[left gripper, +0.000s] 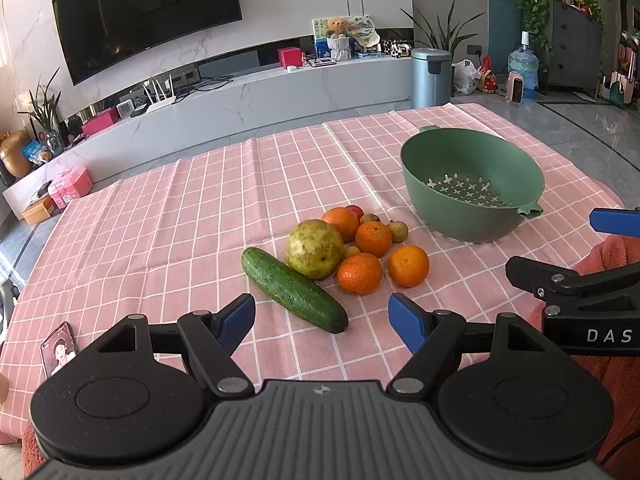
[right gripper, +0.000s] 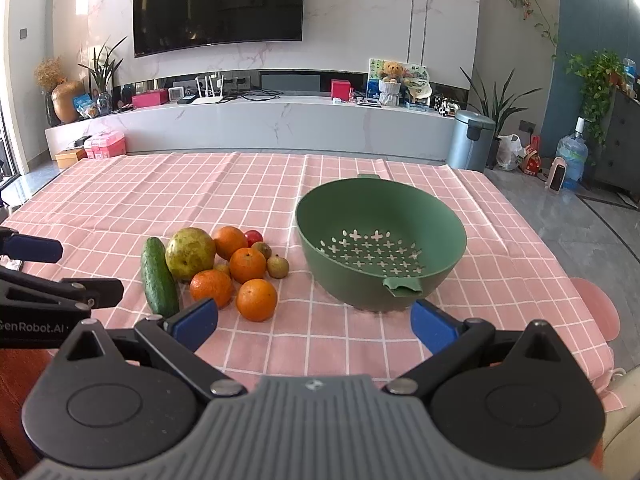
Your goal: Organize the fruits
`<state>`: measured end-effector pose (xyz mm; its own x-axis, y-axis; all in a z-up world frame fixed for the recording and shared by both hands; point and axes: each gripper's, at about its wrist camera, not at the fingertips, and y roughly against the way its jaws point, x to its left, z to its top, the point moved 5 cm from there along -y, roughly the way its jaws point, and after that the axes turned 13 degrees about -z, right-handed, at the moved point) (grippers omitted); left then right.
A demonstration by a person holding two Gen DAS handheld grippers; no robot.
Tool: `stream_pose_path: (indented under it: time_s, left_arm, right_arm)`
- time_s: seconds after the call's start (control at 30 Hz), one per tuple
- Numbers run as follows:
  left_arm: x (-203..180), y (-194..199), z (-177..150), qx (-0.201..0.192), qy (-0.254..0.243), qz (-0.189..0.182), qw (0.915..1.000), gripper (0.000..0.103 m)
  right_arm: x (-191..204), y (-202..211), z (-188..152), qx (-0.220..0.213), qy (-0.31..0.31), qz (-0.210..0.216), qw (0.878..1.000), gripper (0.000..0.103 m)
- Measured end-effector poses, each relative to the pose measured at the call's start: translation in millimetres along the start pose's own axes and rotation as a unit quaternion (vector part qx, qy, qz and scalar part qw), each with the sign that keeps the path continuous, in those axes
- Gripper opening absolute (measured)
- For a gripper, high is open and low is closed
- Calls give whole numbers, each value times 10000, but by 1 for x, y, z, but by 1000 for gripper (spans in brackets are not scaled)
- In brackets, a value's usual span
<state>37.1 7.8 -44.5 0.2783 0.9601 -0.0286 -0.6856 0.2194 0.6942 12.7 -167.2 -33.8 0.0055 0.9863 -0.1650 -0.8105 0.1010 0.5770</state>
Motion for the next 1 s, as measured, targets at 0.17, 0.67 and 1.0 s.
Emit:
stream_pose_path:
  time_s: [0.17,0.67,1.0]
  left_arm:
    - [-2,-1,-1,26,-2,20,10000,89]
    - [-5,-1,3,53,19,53,10000,89]
    - [-6,0,2,81,29,39,10000,89]
  right_arm:
    - [0,-1,-2,51,15,-14,10000,99]
    - [-1,-2,-3,94,6,-32,10000,99]
    - [-2,-2,-3,107,-7,-38,9999,99]
